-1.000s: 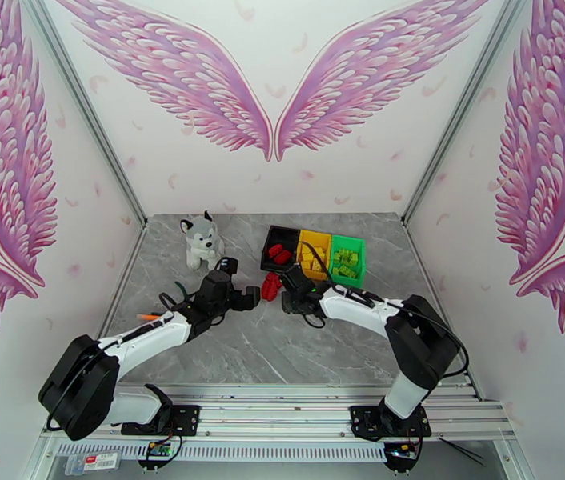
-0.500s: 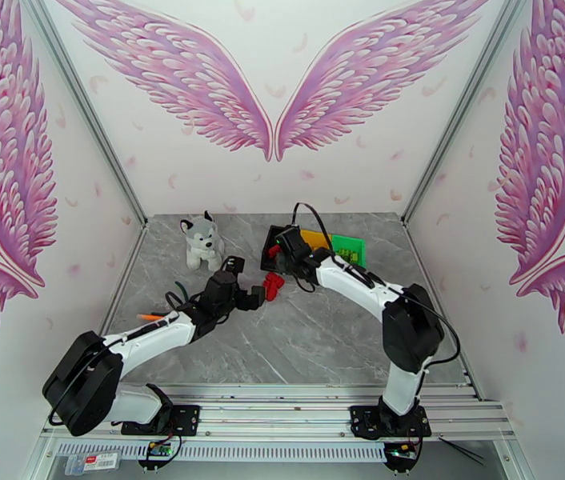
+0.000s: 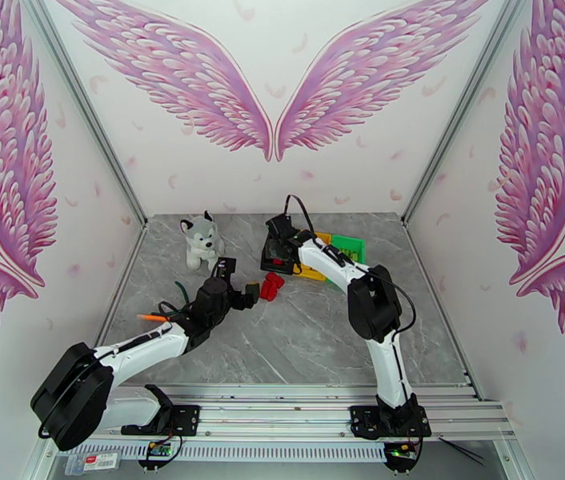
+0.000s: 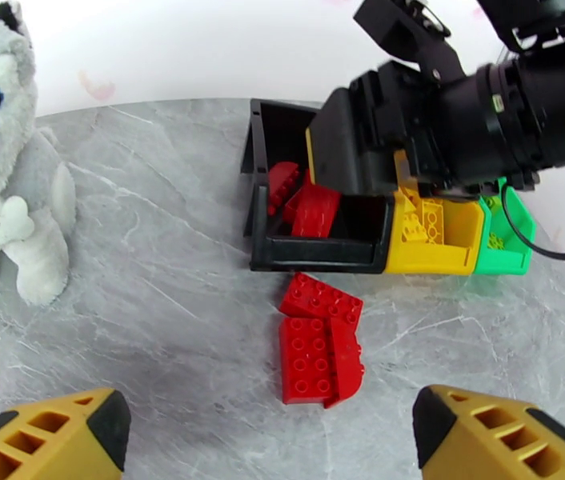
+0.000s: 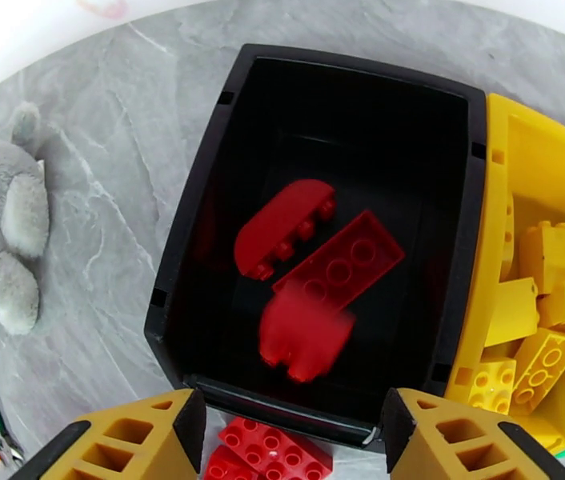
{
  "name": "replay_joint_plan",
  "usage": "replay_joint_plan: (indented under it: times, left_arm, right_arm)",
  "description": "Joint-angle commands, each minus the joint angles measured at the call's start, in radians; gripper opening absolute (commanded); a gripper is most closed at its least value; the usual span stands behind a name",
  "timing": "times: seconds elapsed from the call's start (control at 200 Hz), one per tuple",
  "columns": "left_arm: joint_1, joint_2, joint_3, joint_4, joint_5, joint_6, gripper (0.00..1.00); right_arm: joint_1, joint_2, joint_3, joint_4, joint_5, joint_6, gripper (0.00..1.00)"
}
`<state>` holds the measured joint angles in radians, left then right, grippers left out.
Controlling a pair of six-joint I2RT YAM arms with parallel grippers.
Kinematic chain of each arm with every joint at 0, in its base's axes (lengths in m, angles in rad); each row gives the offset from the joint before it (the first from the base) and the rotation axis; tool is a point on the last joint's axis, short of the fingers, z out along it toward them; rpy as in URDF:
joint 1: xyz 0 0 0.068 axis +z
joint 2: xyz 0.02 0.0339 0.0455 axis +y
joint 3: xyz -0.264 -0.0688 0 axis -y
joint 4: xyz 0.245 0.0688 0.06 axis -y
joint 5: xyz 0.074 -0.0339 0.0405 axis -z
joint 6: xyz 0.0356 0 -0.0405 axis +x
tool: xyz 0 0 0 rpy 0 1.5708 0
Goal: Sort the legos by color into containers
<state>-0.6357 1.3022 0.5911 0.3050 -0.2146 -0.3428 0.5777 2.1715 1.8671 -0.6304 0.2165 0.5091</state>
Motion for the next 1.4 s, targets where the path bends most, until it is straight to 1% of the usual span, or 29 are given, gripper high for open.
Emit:
replay_joint_plan:
  times: [0.0, 0.1, 0.21, 0.315, 0.43, 0.63, 0.84, 1.215, 1.395]
  left_arm:
    - [-0.003, -0.027, -0.007, -0.003, -0.042, 0.008, 0.99]
    - [-0.001, -0.042, 0.005, -0.053, -0.058, 0.008, 0.99]
    - [0.008, -0.074, 0.031, -0.155, -0.072, -0.004, 0.99]
    - [0.013, -0.112, 0.011, -0.153, -0.067, -0.011, 0.99]
    - [0.014, -0.138, 0.001, -0.153, -0.063, -0.011, 0.99]
    - [0.015, -0.119, 0.009, -0.156, -0.047, -0.013, 0.99]
    - [0.016, -0.110, 0.017, -0.159, -0.038, -0.015, 0.99]
    - [0.017, -0.112, 0.017, -0.161, -0.032, -0.016, 0.99]
    - [0.017, -0.115, 0.018, -0.161, -0.028, -0.018, 0.99]
  right_arm:
    - [0.005, -0.071, -0.083, 0.022, -0.036, 0.009, 0.67]
    - [0.015, -0.141, -0.185, 0.072, -0.066, 0.013, 0.62]
    - [0.034, -0.192, -0.277, 0.100, -0.087, 0.017, 0.55]
    - [0.046, -0.222, -0.351, 0.127, -0.114, 0.028, 0.51]
    - [0.055, -0.234, -0.410, 0.157, -0.135, 0.035, 0.51]
    - [0.065, -0.223, -0.450, 0.181, -0.153, 0.045, 0.54]
    - [0.079, -0.190, -0.456, 0.200, -0.170, 0.051, 0.54]
    - [0.099, -0.149, -0.475, 0.213, -0.154, 0.062, 0.53]
    - [0.100, -0.135, -0.491, 0.216, -0.155, 0.067, 0.51]
